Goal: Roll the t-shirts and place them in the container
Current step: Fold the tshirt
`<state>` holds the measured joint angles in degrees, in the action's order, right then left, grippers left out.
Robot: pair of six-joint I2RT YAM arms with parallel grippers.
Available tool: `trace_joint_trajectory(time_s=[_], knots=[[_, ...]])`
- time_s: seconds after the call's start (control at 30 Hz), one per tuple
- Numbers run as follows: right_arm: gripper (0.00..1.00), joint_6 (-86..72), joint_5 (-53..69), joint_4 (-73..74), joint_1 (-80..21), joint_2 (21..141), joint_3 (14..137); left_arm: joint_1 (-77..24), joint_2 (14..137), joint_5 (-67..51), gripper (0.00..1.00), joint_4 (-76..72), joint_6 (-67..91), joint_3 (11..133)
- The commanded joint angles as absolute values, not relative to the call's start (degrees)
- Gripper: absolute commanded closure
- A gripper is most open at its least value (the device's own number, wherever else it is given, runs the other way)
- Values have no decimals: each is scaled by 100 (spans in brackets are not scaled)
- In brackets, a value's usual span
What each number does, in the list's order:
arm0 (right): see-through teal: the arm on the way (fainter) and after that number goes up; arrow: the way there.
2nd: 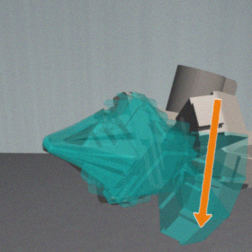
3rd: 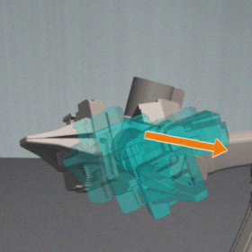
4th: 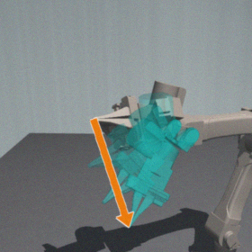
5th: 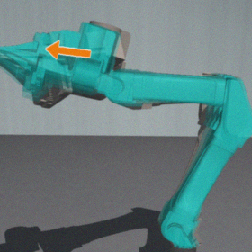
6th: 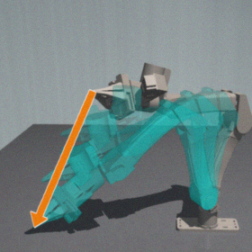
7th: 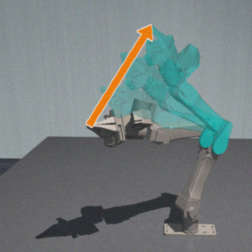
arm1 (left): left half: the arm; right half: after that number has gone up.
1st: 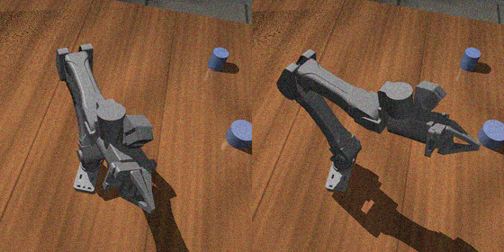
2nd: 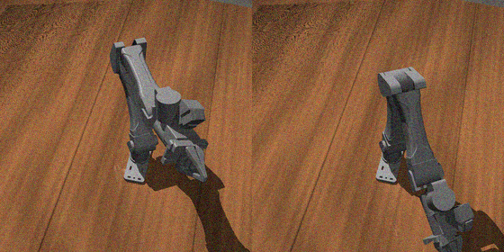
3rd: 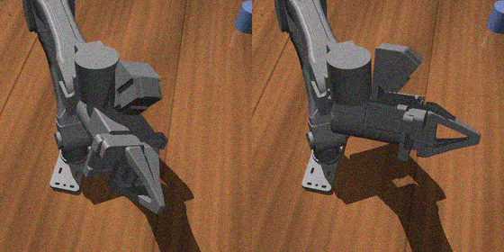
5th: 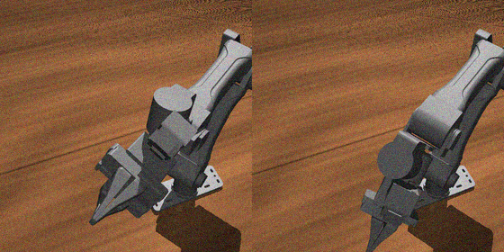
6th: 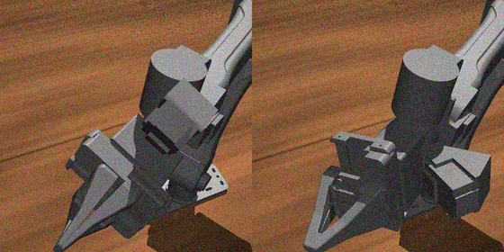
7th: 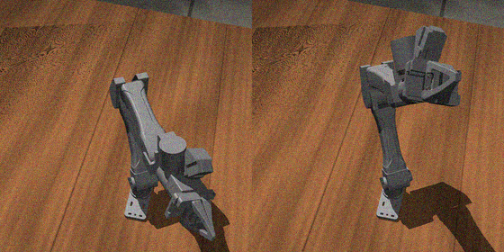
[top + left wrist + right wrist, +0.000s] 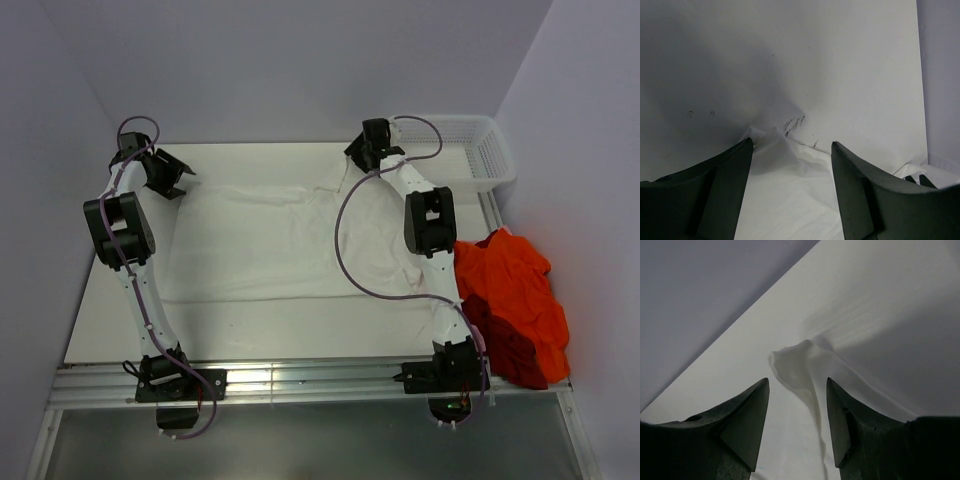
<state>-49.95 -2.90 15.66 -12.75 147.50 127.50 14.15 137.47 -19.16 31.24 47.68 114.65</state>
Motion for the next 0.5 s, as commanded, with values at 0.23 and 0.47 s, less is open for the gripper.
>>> trace_joint_trajectory(time_s=[0.23, 0.47], knots=[[41, -5555, -26, 1213, -1204, 15187, 13306, 1424, 13685, -2162, 30, 3138, 4737, 11479], [45, -5695, 176, 1239, -1195, 15416, 13623, 1476, 13693, -2294, 30, 3120, 4790, 11496]])
